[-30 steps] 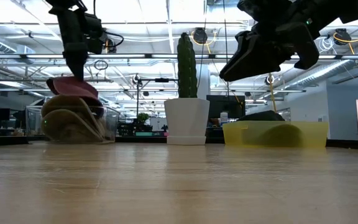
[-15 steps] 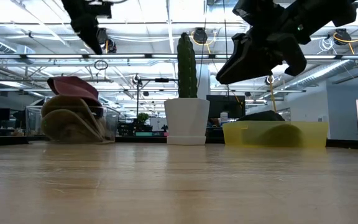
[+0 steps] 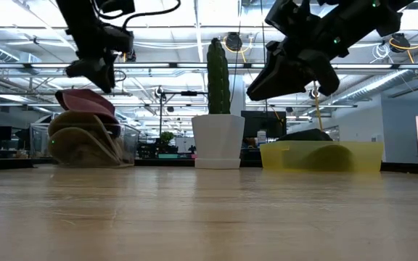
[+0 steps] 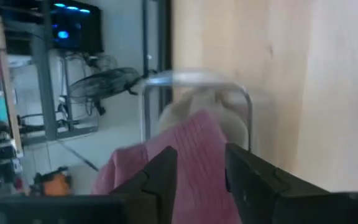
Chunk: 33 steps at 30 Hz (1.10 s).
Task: Pick & Place hat
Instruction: Put the left red cap into the transparent bin
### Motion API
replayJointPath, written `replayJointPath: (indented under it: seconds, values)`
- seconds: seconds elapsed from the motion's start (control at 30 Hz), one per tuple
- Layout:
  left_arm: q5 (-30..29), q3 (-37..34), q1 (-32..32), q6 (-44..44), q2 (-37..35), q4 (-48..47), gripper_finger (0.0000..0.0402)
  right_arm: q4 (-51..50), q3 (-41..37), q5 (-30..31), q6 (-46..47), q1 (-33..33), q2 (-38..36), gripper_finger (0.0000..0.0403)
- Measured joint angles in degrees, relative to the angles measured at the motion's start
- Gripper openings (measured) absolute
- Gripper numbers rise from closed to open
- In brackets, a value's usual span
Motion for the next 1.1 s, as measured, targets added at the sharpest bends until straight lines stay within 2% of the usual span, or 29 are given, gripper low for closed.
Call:
replayJointPath:
  seconds: [0.17,0.37,0.5,0.7,0.97,1.1]
  values:
    - [1.4,-1.1,-1.1,-7.5,2.1,0.9,0.021,1.2,0.0,-2.4,0.0,-1.6,0.0,0.0089]
    - [-2.8,-3.8,-2.4,-6.0,4.4,1.7,0.0303,1.4,0.0,-5.9,1.9,-2.0,0.0,0.0089]
    - [-5.6,-4.6,-2.4,-5.1,5.1,4.4,0.0333,0.7,0.0,-5.9,2.2,-1.9,0.0,0.0089]
    - [-5.2,-7.9,-1.8,-2.3,6.4,9.3,0.0324,0.4,0.0,-5.9,3.2,-1.8,0.0,0.0089]
    - [-9.9,-9.9,-1.2,-1.6,6.7,10.8,0.0282,0.4,0.0,-5.9,3.4,-1.8,0.0,0.0089]
    - [-10.0,-9.9,-1.1,-1.6,6.8,11.4,0.0257,0.4,0.0,-5.9,3.5,-1.8,0.0,0.0089]
